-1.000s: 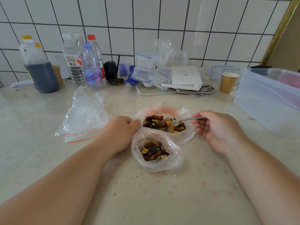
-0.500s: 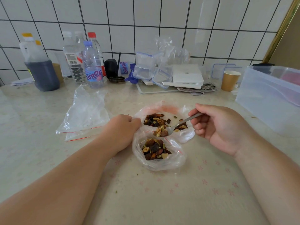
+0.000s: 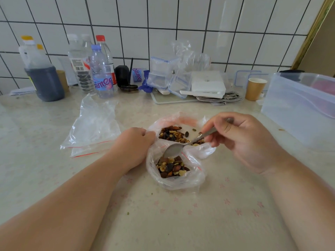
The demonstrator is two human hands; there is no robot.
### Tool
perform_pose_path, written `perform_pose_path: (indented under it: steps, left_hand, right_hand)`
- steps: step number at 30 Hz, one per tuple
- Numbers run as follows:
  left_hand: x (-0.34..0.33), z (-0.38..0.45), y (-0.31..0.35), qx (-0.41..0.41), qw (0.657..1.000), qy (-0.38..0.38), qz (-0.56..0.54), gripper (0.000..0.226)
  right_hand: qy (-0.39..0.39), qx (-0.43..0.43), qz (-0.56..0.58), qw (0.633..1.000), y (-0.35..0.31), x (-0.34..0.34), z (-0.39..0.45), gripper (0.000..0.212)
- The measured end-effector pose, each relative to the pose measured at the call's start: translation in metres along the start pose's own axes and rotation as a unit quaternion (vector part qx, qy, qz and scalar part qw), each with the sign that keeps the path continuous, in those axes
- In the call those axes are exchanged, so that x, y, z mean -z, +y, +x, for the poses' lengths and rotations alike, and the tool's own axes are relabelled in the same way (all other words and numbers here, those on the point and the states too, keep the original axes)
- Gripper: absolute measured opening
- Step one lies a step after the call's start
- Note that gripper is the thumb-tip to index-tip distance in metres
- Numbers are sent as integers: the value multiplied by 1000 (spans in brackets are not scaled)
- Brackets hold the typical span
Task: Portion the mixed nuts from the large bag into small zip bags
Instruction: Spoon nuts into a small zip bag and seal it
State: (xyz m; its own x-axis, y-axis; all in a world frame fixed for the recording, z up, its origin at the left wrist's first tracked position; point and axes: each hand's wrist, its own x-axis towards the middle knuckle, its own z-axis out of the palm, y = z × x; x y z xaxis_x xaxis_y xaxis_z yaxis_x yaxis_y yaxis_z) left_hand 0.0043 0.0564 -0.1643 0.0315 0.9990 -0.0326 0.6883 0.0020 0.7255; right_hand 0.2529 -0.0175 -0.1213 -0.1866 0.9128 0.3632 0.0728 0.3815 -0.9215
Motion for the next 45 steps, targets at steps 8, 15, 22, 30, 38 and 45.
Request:
perform_pose_path:
  steps: [8, 15, 22, 30, 38, 45]
  left_hand:
    - [1, -3, 3, -1, 1000, -3, -2, 47]
    - [2, -3, 3, -2, 1000, -2, 3, 49]
    - [1, -2, 2, -8, 1000, -1, 0, 49]
    - [1, -3, 2, -13, 1000, -3, -1, 47]
    - [1, -2, 1, -1, 1000, 7, -7, 42]
    - [9, -2, 10, 71, 996, -27, -50, 40]
  right_hand:
    - [270, -120, -48, 954, 23, 20, 14, 37]
    - [268, -138, -149, 942, 39, 15, 17, 28]
    - [233, -151, -71, 958, 38, 9, 19, 32]
    - [218, -205, -13, 954, 35, 4, 18, 27]
    - [281, -257, 112, 918, 35, 13, 23, 30]
    - [262, -242, 195, 914, 27, 18, 24, 35]
